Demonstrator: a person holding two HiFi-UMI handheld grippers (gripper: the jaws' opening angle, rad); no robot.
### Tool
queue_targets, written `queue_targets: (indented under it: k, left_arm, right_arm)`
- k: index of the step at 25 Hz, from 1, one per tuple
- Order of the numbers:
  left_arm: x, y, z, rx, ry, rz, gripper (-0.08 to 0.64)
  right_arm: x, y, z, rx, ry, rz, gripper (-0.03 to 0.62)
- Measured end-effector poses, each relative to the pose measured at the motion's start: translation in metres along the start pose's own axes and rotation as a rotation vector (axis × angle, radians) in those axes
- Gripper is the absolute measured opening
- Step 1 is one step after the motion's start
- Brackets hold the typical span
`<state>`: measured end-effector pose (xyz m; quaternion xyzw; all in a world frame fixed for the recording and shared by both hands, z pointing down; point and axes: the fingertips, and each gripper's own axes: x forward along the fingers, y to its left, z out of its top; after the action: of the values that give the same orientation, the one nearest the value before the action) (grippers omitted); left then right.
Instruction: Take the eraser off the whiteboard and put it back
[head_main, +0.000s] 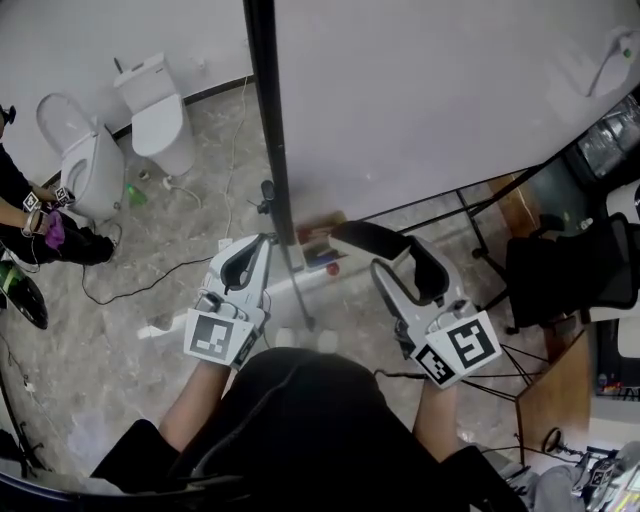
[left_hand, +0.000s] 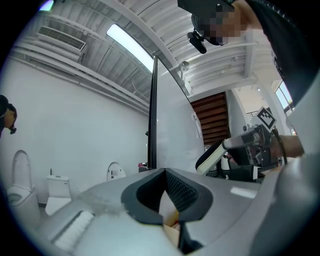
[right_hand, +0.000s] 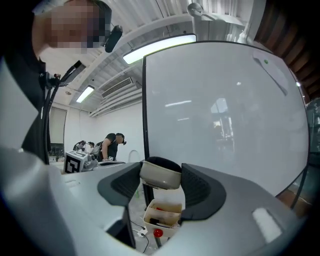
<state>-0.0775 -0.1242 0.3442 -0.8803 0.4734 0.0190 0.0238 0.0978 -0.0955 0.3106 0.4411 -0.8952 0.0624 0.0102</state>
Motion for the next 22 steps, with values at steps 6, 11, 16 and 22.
queue_targets:
  k: [6,11,16,22]
  left_arm:
    - [-0.008,0.003,0.004,-0.008,-0.009,0.024,0.005]
    - [-0.013,0.005,0.005,-0.008,-0.004,0.033,0.003]
    - [-0.012,0.006,0.003,-0.004,0.001,0.038,0.003]
    - [-0.011,0.008,0.003,-0.028,-0.013,0.039,0.005]
  right_arm:
    - [-0.010,0.003,0.005,0.004,-0.055,-0.001,0.264]
    - [-0.012,0.006,0.013,0.005,-0.085,0.011,0.264]
    - [-0.010,0.006,0.011,0.002,-0.072,0.021,0.264]
    - [-0.007,0.004,0.011,0.003,-0.072,0.022,0.264]
